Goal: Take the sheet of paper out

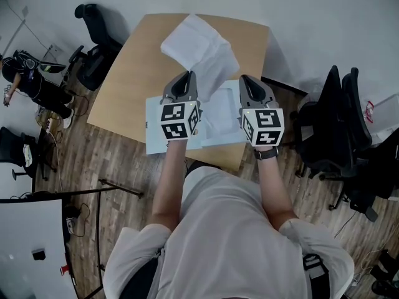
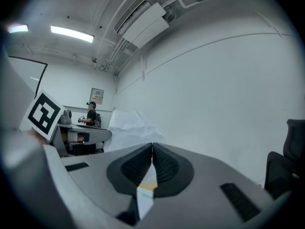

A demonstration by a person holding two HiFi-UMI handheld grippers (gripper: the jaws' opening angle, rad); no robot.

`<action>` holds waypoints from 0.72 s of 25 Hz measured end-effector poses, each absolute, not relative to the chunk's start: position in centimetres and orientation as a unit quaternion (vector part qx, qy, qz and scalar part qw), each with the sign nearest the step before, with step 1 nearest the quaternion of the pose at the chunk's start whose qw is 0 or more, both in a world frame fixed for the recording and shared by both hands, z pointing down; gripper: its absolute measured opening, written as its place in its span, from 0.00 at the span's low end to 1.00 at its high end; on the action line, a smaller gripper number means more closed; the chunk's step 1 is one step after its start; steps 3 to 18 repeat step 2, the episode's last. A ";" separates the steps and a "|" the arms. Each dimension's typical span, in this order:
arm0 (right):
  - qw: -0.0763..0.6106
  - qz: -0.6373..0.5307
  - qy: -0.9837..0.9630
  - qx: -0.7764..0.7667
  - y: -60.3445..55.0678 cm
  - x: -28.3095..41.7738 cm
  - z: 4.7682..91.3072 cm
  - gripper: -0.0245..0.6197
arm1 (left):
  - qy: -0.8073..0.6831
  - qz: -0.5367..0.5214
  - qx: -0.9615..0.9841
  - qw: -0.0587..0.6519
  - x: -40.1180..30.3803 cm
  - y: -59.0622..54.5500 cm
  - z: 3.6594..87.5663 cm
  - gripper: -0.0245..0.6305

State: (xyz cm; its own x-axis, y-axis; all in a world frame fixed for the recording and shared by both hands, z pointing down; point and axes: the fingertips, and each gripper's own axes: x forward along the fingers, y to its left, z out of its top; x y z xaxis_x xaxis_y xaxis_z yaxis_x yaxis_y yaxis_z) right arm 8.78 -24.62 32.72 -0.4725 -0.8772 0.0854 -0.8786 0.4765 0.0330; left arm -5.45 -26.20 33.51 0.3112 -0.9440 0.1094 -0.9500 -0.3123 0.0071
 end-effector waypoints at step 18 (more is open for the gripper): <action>0.046 0.008 -0.858 0.511 -24.7 9.0 32.8 0.06 | -0.584 0.042 0.810 0.037 -5.2 -26.2 33.6 0.06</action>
